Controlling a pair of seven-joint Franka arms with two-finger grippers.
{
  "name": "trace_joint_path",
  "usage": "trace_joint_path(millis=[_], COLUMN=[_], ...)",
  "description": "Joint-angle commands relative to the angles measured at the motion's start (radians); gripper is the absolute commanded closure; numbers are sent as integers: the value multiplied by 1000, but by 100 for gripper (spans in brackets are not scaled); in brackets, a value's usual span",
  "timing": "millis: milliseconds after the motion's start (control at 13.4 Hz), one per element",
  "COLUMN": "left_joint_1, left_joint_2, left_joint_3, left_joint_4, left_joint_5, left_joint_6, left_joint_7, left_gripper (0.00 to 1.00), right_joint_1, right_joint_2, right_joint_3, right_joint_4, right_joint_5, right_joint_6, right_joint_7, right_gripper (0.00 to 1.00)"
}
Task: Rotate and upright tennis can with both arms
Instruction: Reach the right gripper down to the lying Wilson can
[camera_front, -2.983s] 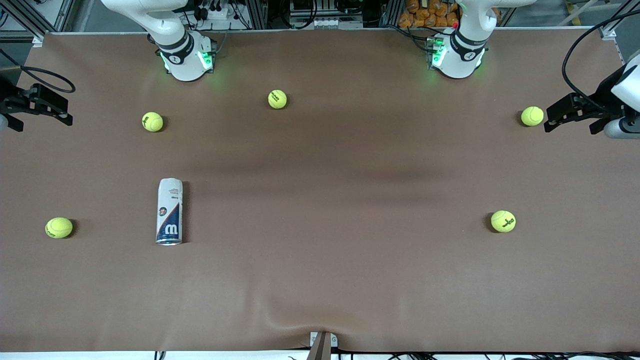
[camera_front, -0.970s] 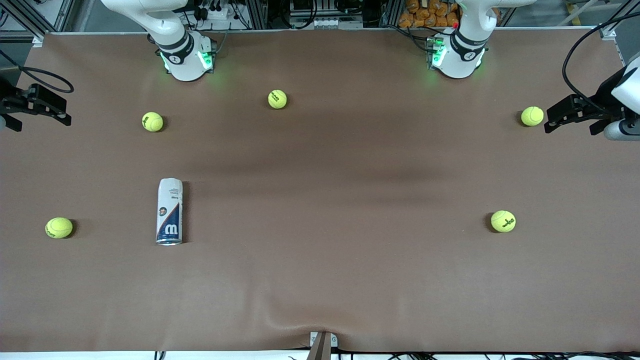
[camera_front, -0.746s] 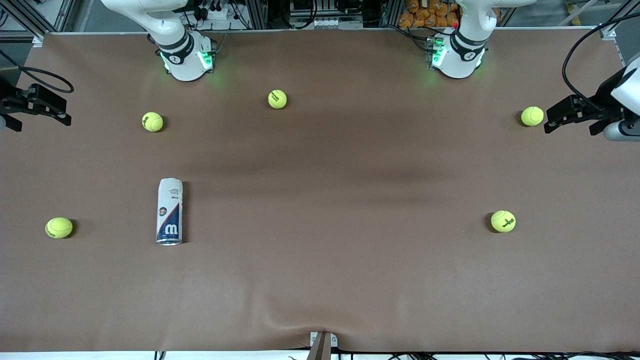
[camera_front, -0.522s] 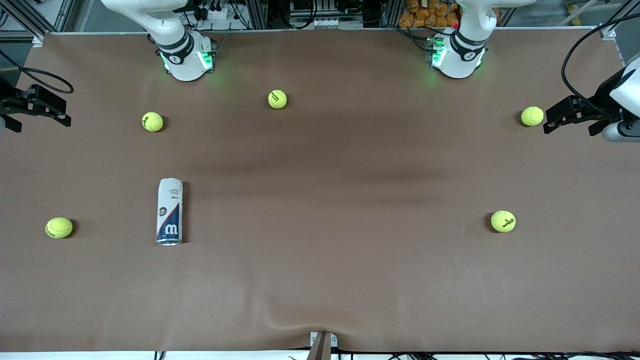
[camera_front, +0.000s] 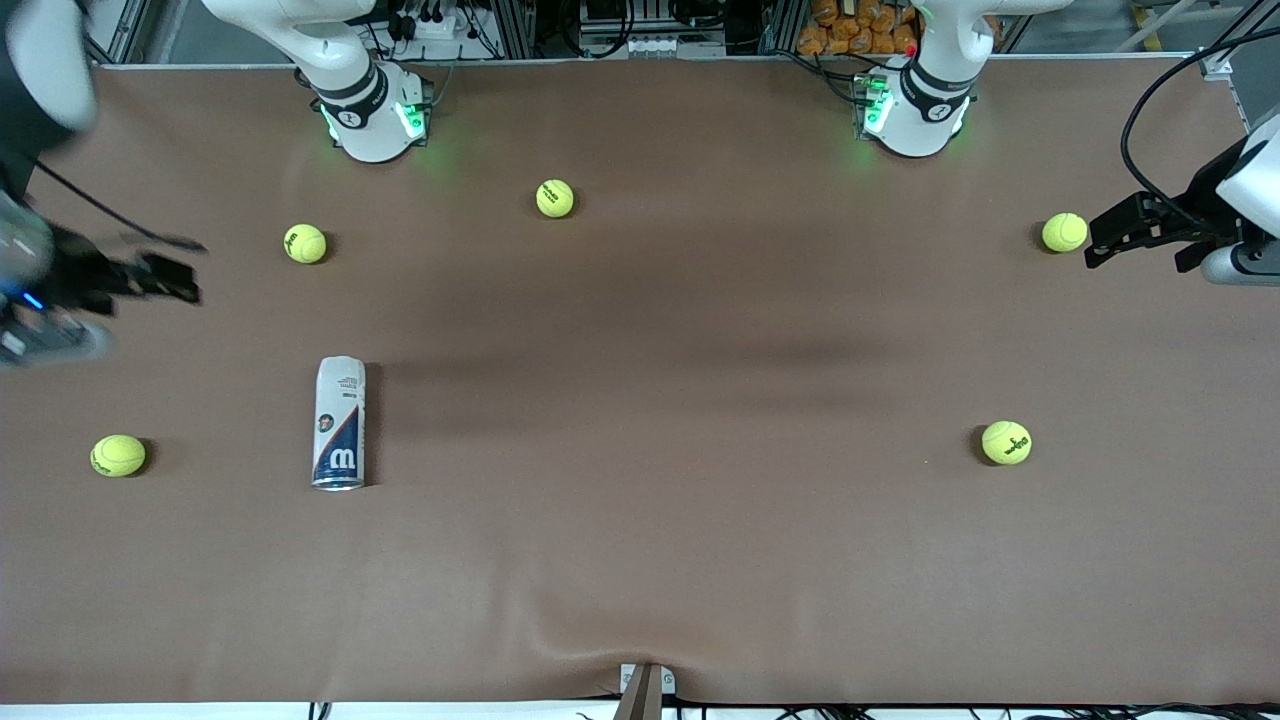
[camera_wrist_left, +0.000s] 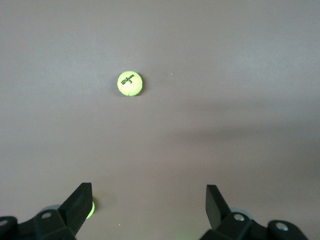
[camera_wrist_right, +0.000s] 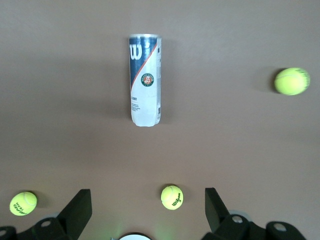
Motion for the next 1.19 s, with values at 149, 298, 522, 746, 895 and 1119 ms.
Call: trace_joint_path(millis=[149,298,522,746,895,1119], left_joint_1=[3,2,3,2,3,5], left_joint_2=[6,8,8,8,8,8], left_joint_3=[-1,-1,-1,-1,-1,-3], left_joint_4=[19,19,18,18,18,18], left_joint_5=[0,0,0,0,0,0], left_joint_6=[-23,-26,-28,-26,-28,-28], left_joint_7=[15,15,13,13,13,13], left_gripper=[0,0,0,0,0,0], right_joint_1=[24,21,38,50,53,60], right_joint_2=[104,104,95,96,98,103], right_joint_3=[6,7,6,6,6,4], right_joint_4=[-69,-178,-330,-402,-454,-519], right_joint_5=[-22,-20,-19,-19,-20,-22], right_joint_6=[95,188,354,446,535,628], right_joint_7=[-1,36,124,172,172,172], right_gripper=[0,0,0,0,0,0])
